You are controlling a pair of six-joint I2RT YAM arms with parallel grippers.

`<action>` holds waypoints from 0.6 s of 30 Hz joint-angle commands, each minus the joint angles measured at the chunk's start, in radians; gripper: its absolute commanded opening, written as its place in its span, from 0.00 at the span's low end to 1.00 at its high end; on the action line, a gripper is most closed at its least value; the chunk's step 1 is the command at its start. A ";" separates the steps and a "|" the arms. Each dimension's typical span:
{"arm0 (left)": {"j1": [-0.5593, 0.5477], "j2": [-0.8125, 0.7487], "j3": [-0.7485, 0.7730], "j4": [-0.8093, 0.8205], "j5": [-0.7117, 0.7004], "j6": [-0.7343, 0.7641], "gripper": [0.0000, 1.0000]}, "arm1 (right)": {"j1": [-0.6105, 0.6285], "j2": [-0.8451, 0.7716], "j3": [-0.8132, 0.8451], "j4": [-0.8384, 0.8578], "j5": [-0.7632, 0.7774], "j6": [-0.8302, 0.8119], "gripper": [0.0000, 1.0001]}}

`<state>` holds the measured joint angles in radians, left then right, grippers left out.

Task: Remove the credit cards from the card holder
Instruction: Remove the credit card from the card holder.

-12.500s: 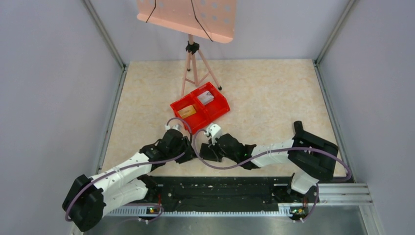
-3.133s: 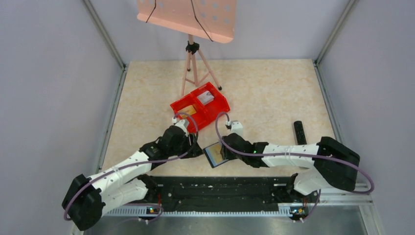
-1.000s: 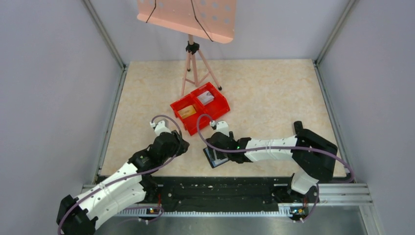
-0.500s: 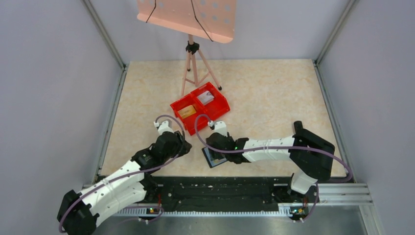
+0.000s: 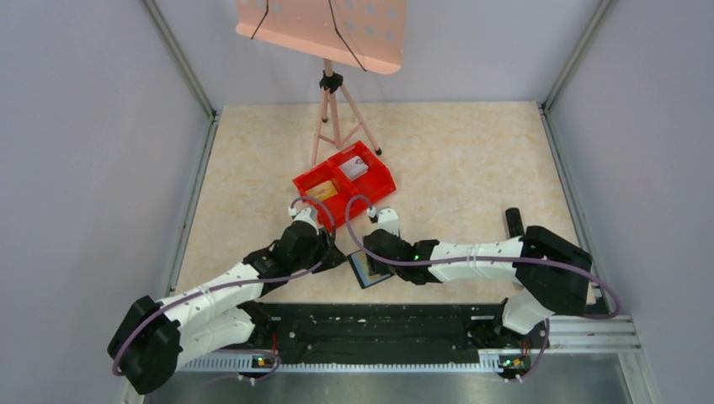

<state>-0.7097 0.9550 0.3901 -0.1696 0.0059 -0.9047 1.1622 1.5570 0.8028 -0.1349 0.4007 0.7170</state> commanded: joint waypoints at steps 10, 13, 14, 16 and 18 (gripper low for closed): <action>-0.004 0.123 0.024 0.231 0.169 -0.010 0.43 | -0.021 -0.122 -0.068 -0.074 0.139 0.023 0.35; -0.004 0.173 0.038 0.261 0.194 -0.017 0.42 | -0.035 -0.126 -0.087 -0.072 0.139 0.021 0.30; -0.005 0.188 0.042 0.271 0.203 -0.021 0.42 | -0.041 -0.130 -0.095 -0.072 0.141 0.021 0.28; -0.006 0.216 0.052 0.285 0.217 -0.024 0.42 | -0.049 -0.144 -0.110 -0.071 0.148 0.022 0.26; -0.005 0.235 0.062 0.288 0.222 -0.026 0.41 | -0.055 -0.157 -0.125 -0.068 0.155 0.024 0.26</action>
<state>-0.7101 1.1610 0.3985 0.0334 0.1886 -0.9211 1.1271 1.4521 0.6998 -0.2096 0.5167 0.7300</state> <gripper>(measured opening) 0.415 0.264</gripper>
